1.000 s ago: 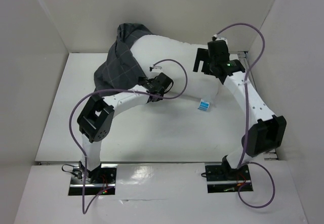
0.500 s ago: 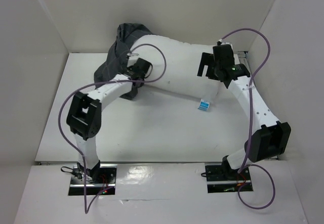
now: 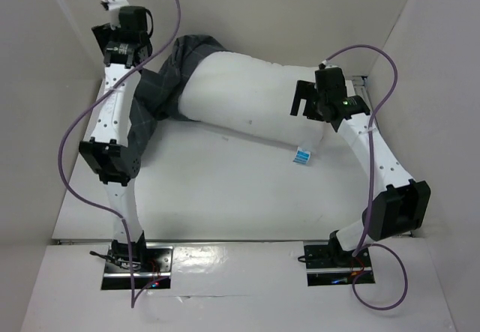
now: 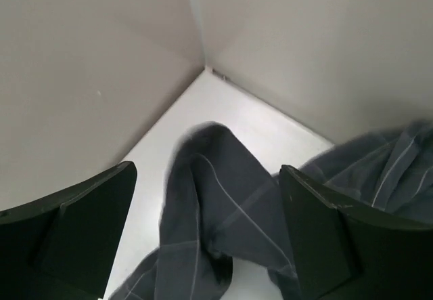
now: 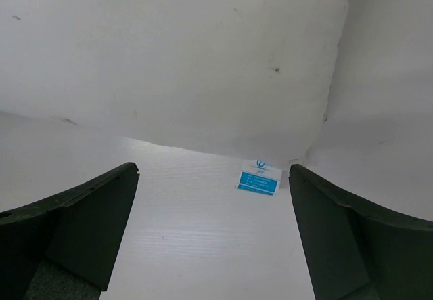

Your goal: Put the pillow into the pillowcase

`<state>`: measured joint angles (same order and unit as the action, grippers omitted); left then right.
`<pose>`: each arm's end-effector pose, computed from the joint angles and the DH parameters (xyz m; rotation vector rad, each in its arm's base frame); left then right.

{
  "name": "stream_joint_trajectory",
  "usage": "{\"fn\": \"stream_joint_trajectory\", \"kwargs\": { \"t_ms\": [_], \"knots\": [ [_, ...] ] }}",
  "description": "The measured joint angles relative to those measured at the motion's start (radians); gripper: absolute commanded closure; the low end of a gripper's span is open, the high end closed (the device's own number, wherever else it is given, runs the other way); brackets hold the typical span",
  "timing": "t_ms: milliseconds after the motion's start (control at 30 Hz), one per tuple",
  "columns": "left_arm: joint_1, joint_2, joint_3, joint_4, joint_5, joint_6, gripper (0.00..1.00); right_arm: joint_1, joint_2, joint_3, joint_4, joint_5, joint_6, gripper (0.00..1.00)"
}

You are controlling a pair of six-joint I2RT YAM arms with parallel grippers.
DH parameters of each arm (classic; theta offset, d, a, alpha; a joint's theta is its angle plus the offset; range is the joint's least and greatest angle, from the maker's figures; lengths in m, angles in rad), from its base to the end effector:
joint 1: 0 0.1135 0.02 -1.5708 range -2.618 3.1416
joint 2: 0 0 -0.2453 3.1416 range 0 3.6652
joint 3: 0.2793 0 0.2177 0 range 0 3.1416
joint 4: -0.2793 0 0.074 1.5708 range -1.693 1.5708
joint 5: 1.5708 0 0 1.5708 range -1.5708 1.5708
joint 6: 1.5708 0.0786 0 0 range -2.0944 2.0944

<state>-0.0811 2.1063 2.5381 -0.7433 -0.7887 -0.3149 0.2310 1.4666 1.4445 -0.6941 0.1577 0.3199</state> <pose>0.4364 0.0205 0.4269 -0.7244 1.6609 0.4590 0.3137 0.0611 0.3133 0.1830 2.2712 0.1089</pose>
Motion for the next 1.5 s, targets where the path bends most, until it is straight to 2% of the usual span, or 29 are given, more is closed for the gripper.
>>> {"fn": "stream_joint_trajectory", "kwargs": {
  "t_ms": [67,133,200,233,267,300,367,400,433,500,667,833,933,1033,1100,1133,1233,1367,1500],
  "knots": [
    [-0.019,-0.02,-0.101,-0.009,0.016,0.003,0.01,0.0,0.0,0.0,0.001,-0.006,0.0,0.0],
    [-0.05,-0.059,-0.255,-0.028,0.06,-0.011,0.26,0.0,0.0,0.0,0.001,-0.014,0.0,0.0],
    [-0.076,-0.091,-0.39,-0.039,0.127,-0.04,0.46,0.0,0.001,-0.002,0.001,-0.02,0.001,0.0],
    [-0.091,-0.108,-0.445,-0.037,0.165,-0.053,0.65,0.0,0.001,-0.002,0.001,-0.022,0.001,0.0],
    [-0.101,-0.123,-0.492,-0.031,0.2,-0.066,0.69,0.0,0.002,-0.003,0.002,-0.024,0.001,0.0],
    [-0.113,-0.137,-0.532,-0.029,0.237,-0.07,0.69,0.0,0.002,-0.004,0.002,-0.025,0.001,0.0],
    [-0.13,-0.154,-0.569,-0.02,0.307,-0.077,0.34,0.0,0.003,-0.004,0.002,-0.027,0.001,0.0],
    [-0.139,-0.154,-0.57,-0.012,0.332,-0.08,0.23,0.004,0.005,-0.004,0.002,-0.028,0.001,0.0],
    [-0.145,-0.154,-0.57,0.003,0.349,-0.082,0.18,0.006,0.006,-0.005,0.002,-0.028,0.001,0.0],
    [-0.155,-0.15,-0.57,0.023,0.374,-0.094,0.13,0.007,0.01,-0.005,0.002,-0.031,0.001,0.0],
    [-0.15,-0.079,-0.533,0.049,0.385,-0.109,0.14,0.007,0.012,-0.005,0.001,-0.029,0.001,0.0],
    [-0.114,0.021,-0.502,0.058,0.407,-0.111,0.19,0.007,0.012,-0.013,-0.002,-0.02,0.001,0.0],
    [-0.079,0.047,-0.502,0.056,0.448,-0.118,0.25,0.007,0.012,-0.018,-0.002,-0.017,0.001,0.0],
    [-0.054,0.051,-0.502,0.056,0.472,-0.134,0.38,0.007,0.014,-0.019,-0.002,-0.016,0.001,0.0],
    [-0.041,0.051,-0.502,0.058,0.473,-0.137,0.51,0.007,0.016,-0.019,-0.002,-0.014,0.001,0.0],
    [-0.039,0.051,-0.502,0.061,0.474,-0.14,0.71,0.007,0.017,-0.019,-0.002,-0.007,0.001,0.0],
    [-0.04,0.051,-0.502,0.069,0.499,-0.139,0.97,0.001,0.023,-0.019,-0.005,0.031,0.005,0.0],
    [-0.061,0.051,-0.502,0.071,0.54,-0.127,1.0,-0.05,0.04,-0.02,-0.019,0.087,0.045,0.0],
    [-0.114,0.05,-0.502,0.071,0.569,-0.099,1.0,-0.161,0.05,-0.068,0.011,0.06,0.081,0.0]
  ]
}}
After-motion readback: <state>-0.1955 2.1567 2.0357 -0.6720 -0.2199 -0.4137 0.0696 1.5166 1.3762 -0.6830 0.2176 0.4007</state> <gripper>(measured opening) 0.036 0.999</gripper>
